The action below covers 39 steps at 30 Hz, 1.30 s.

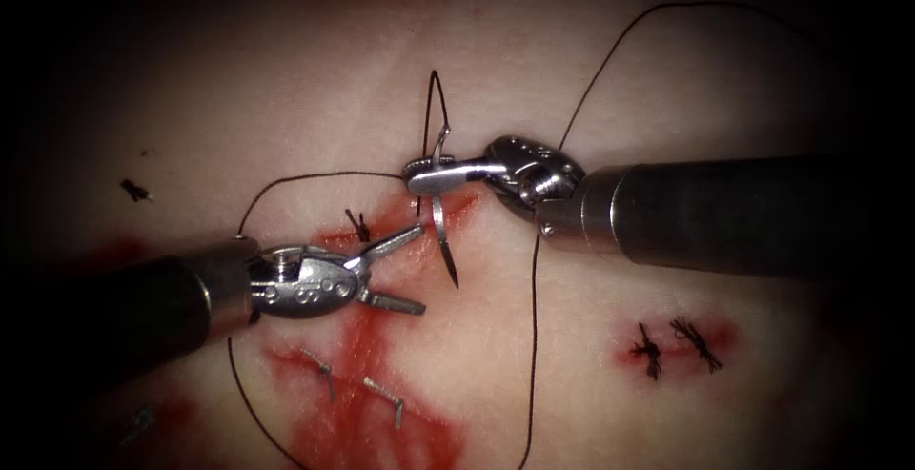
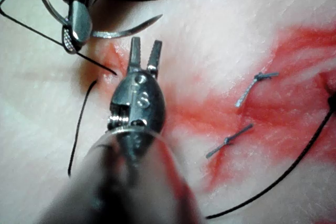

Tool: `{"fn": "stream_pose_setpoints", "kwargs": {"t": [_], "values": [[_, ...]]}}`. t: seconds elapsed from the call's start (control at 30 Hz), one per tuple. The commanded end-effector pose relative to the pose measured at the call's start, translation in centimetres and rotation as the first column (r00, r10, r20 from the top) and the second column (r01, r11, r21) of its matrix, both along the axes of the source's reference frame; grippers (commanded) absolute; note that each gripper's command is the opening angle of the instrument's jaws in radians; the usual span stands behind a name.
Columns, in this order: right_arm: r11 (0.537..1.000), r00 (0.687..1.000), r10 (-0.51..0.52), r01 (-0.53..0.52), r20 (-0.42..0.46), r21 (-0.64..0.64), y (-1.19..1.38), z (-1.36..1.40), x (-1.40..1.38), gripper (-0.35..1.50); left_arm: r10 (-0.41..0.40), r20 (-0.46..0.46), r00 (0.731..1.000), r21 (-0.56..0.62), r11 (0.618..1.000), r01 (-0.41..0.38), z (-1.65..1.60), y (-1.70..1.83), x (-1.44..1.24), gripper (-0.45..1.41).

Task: Wound Closure

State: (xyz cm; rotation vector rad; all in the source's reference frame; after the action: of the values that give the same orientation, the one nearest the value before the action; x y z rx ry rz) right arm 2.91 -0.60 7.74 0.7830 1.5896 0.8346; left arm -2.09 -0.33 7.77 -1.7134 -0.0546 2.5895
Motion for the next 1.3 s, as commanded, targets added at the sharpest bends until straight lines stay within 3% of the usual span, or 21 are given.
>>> {"fn": "stream_pose_setpoints", "kwargs": {"t": [0.03,0.07,0.23,0.33,0.4,0.53,0.6,1.0,1.07,1.13,1.23,1.27,1.3], "values": [[1.000,1.000,-0.003,0.003,-0.002,0.000,-0.06,0.07,0.07,-0.35,-0.006,-0.001,1.000,-0.001,1.000,0.006,0.09,0.02,-0.06,-0.33],[1.000,1.000,-0.001,0.001,-0.001,-0.012,-0.06,0.07,0.07,-0.35,-0.015,0.003,1.000,0.045,0.999,0.015,0.15,0.05,-0.03,-0.45],[1.000,1.000,0.007,-0.007,-0.005,-0.027,-0.05,0.06,0.06,-0.35,0.001,-0.060,0.998,0.116,0.993,0.006,0.36,0.07,-0.04,-0.45],[0.999,1.000,0.013,-0.013,-0.006,-0.048,-0.05,0.05,0.06,-0.35,0.017,-0.197,0.980,0.176,0.984,0.019,0.66,0.02,-0.07,-0.45],[0.998,1.000,0.014,-0.015,-0.011,-0.066,-0.05,0.04,0.07,-0.35,0.018,-0.238,0.971,0.191,0.981,0.029,0.80,0.01,-0.07,-0.45],[0.996,1.000,0.015,-0.016,-0.013,-0.088,-0.05,0.02,0.07,-0.35,0.026,-0.336,0.942,0.173,0.984,0.034,1.03,0.06,-0.03,-0.45],[0.994,1.000,0.018,-0.019,-0.012,-0.105,-0.06,0.02,0.06,-0.35,-0.042,-0.404,0.914,0.123,0.987,0.100,1.17,0.17,0.03,-0.45],[0.993,1.000,0.019,-0.021,-0.012,-0.116,-0.08,0.01,0.06,-0.35,-0.115,-0.500,0.859,0.057,0.985,0.165,1.32,0.35,-0.05,-0.45],[0.991,1.000,0.023,-0.024,-0.011,-0.134,-0.08,0.01,0.06,-0.35,-0.095,-0.528,0.844,0.070,0.985,0.155,1.39,0.35,-0.08,-0.30],[0.991,1.000,0.022,-0.024,-0.012,-0.134,-0.08,0.01,0.06,-0.35,-0.089,-0.540,0.837,0.071,0.986,0.151,1.41,0.36,-0.09,-0.32],[0.989,1.000,0.025,-0.026,-0.011,-0.146,-0.08,0.02,0.05,-0.35,-0.035,-0.626,0.779,0.087,0.990,0.114,1.53,0.38,-0.06,-0.32],[0.988,1.000,0.026,-0.027,-0.010,-0.152,-0.08,0.02,0.05,-0.35,0.009,-0.674,0.739,0.106,0.991,0.085,1.59,0.36,-0.05,-0.18],[0.987,0.999,0.029,-0.031,-0.012,-0.157,-0.07,0.02,0.05,-0.35,0.020,-0.695,0.719,0.122,0.988,0.090,1.62,0.34,-0.04,0.00]]}}
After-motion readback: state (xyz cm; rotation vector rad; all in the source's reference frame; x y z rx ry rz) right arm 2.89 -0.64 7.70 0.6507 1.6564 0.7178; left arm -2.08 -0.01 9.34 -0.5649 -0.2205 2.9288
